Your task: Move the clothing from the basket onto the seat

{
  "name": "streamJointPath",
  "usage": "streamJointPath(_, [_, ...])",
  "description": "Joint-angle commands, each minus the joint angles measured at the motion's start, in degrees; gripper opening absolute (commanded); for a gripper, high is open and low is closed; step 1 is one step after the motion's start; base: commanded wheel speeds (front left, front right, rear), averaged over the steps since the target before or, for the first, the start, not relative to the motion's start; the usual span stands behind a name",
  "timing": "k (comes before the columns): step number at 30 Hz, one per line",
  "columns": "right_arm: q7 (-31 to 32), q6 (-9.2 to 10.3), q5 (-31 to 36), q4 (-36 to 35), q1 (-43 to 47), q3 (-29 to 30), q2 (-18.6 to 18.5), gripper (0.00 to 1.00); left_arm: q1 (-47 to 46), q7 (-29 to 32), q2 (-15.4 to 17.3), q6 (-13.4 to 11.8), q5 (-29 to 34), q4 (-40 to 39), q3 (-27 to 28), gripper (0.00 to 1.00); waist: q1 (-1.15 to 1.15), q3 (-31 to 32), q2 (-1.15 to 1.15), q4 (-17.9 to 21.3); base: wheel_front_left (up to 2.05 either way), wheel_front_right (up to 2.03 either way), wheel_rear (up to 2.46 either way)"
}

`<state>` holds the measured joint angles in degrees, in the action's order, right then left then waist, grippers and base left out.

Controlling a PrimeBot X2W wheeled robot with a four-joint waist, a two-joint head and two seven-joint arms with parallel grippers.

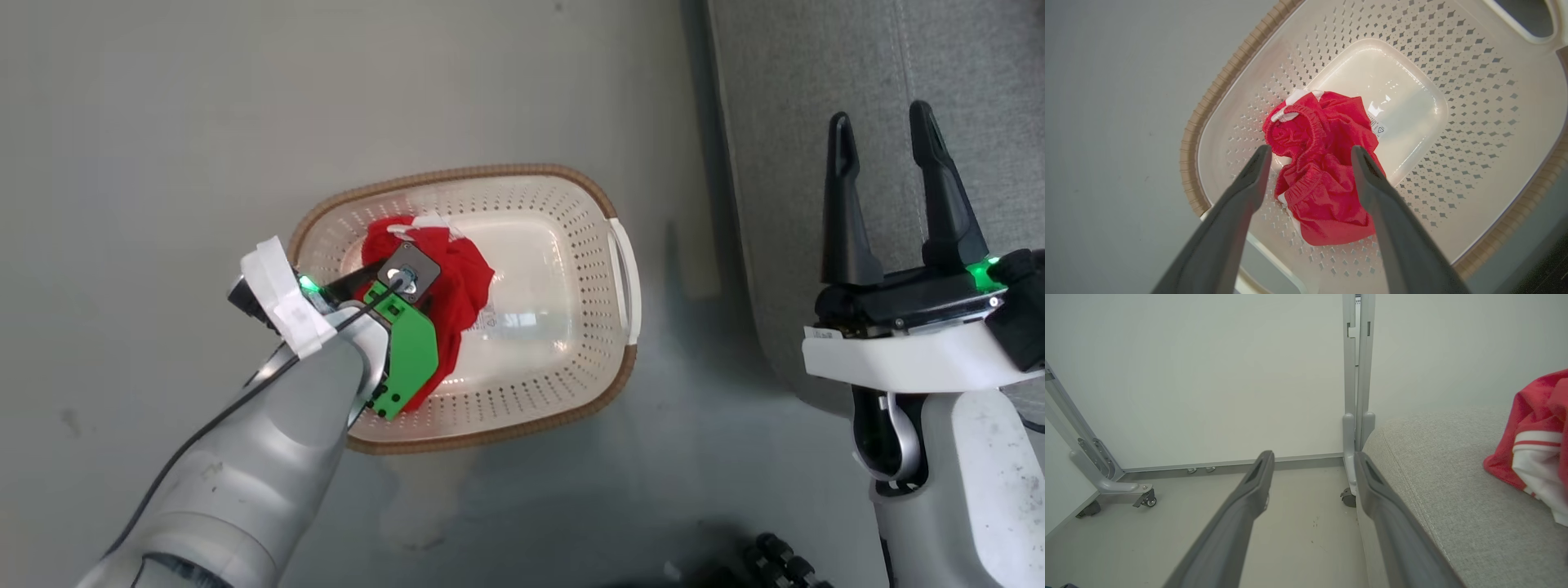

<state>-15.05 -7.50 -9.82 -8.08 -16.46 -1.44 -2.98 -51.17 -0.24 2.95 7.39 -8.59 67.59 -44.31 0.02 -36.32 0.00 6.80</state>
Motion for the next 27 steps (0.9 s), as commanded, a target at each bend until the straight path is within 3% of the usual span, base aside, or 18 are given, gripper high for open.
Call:
streamJointPath(1, [-0.2, 0.01, -1.5, -0.5, -1.4, -0.1, 0.1, 1.00, -2.0, 0.8, 1.0, 0.1, -0.7, 1.1, -0.5, 1.00, -0.02, -9.8, 0.00, 5.3, 0.00, 0.00, 0.00])
streamJointPath(13, [-0.2, 0.01, -9.0, -2.8, -5.4, -1.6, 0.1, 1.00, -9.2, 3.9, 5.5, 0.1, -1.9, 4.7, -5.5, 1.00, -0.02, -17.8, 0.00, 11.3, 0.00, 0.00, 0.00])
streamJointPath(26, [-0.2, 0.01, -13.3, -3.0, -5.6, -3.6, 0.1, 1.00, -12.2, 4.8, 11.1, -0.4, -2.9, 5.8, -5.9, 1.00, -0.02, -21.2, 0.00, 16.4, 0.00, 0.00, 0.00])
streamJointPath(27, [-0.2, 0.01, -13.7, -3.1, -5.4, -3.3, 0.1, 1.00, -12.3, 4.0, 11.1, -0.4, -3.0, 5.8, -6.0, 0.64, -0.02, -21.2, 0.00, 16.5, 0.00, 0.00, 0.00])
